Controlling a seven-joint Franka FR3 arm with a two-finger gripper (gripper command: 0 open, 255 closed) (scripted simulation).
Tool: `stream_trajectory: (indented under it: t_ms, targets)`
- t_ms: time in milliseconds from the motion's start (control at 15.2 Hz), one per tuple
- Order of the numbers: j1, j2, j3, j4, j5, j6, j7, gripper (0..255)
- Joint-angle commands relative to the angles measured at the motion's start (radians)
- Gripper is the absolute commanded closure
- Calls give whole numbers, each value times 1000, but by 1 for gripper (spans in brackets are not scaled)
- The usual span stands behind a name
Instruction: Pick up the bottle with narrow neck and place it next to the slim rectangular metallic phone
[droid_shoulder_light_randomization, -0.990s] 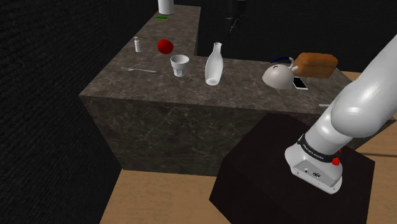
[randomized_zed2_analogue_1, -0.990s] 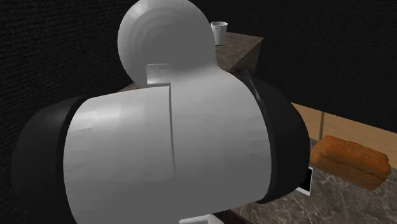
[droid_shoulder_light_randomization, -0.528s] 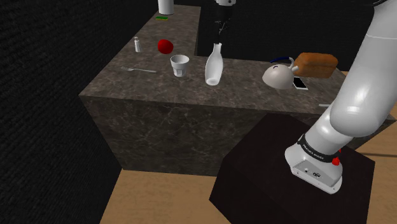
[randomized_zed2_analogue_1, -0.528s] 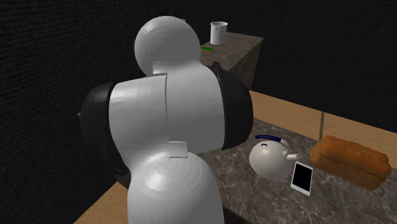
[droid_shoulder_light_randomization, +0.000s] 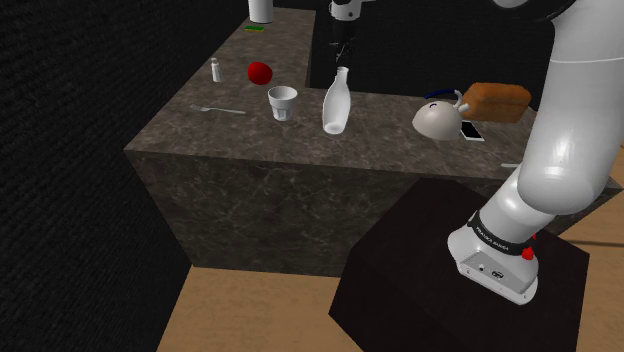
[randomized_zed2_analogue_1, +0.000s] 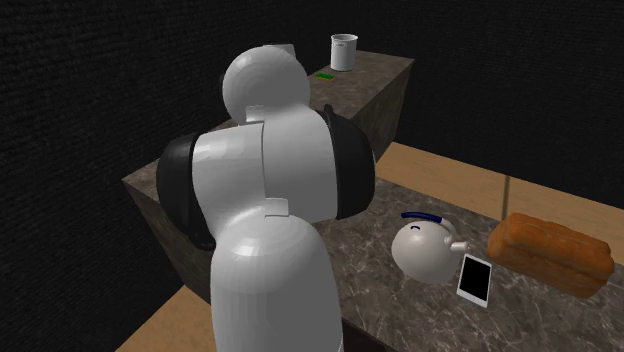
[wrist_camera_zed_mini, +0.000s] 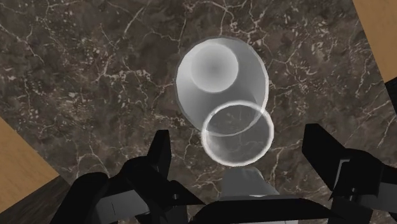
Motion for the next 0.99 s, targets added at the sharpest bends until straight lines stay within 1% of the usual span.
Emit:
stream_trajectory:
  t_ms: [0, 66, 594, 660, 924]
  targets:
    - [-1, 3, 0, -26, 1, 29, -2, 0]
    - [-1, 7, 0, -42, 2, 49, -3, 0]
    - [-1, 7, 0, -42, 2, 49, -3, 0]
    - [-1, 7, 0, -42, 2, 49, -3, 255]
    - [-1, 7, 0, -42, 2, 49, -3, 255]
